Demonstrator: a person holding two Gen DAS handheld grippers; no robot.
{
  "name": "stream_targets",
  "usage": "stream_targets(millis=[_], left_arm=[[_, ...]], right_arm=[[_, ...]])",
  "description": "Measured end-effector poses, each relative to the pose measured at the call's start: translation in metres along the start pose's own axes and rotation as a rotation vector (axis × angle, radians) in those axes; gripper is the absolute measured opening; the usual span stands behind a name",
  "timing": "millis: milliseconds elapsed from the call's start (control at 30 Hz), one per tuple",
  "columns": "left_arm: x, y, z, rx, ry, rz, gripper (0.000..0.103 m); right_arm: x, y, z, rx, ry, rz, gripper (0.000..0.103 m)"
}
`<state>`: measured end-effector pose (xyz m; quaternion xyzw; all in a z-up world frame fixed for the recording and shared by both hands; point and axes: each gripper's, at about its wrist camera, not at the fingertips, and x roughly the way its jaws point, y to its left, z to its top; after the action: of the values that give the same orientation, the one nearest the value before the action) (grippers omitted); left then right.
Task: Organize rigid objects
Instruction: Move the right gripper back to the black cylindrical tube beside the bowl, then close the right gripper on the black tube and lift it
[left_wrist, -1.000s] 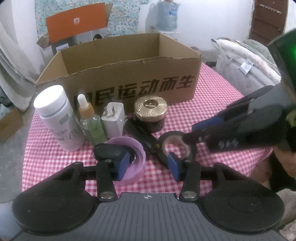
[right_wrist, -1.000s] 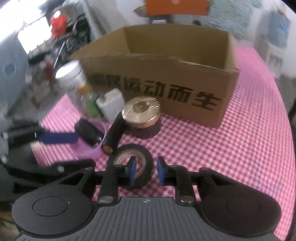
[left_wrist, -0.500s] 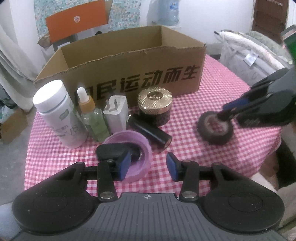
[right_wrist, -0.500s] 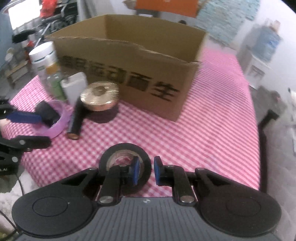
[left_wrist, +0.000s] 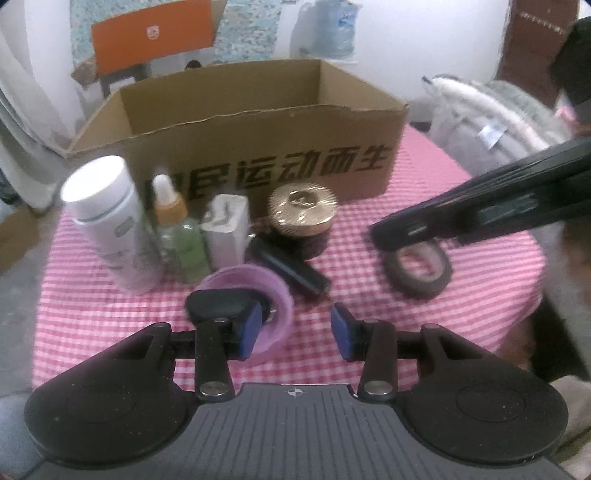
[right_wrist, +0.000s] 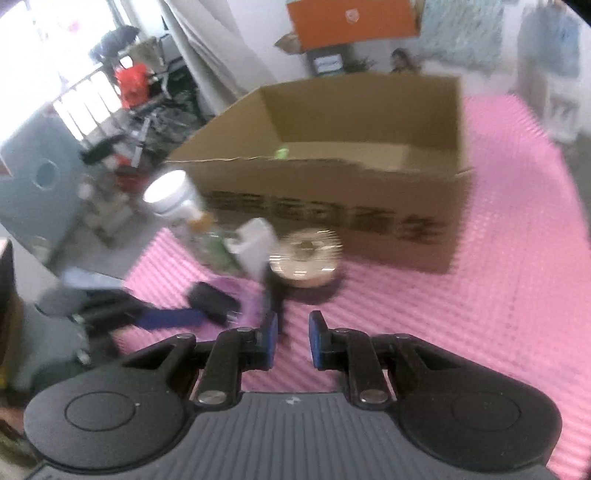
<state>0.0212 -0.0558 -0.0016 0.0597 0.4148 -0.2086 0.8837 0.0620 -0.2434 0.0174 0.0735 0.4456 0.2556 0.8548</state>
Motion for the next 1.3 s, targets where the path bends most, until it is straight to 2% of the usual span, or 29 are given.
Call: stream_targets(millis=[100, 300, 600, 800, 1300], left_arm=[[0.004, 0.003, 0.003, -0.033, 0.002, -0.065, 0.042], [0.013, 0.004, 0.005, -0.050, 0.017, -0.100, 0.041], [0.017, 0.004, 0.007, -0.048, 0.016, -0.105, 0.041], [0.014, 0.003, 0.004, -0.038, 0.021, -0.108, 0.041], [-0.005, -0.010, -0.021, -0.006, 0.071, -0.158, 0.042]], right_arm=[[0.021, -0.002, 0.004, 0.062, 0.035, 0.063, 0.020], [0.053, -0.013, 0.012, 0.128, 0.100, 0.106, 0.020], [0.075, -0.005, 0.019, 0.077, 0.157, 0.105, 0.018], [0.069, -0.004, 0.015, 0.058, 0.174, 0.105, 0.018], [0.041, -0.004, -0.021, 0.119, 0.236, 0.109, 0.018]])
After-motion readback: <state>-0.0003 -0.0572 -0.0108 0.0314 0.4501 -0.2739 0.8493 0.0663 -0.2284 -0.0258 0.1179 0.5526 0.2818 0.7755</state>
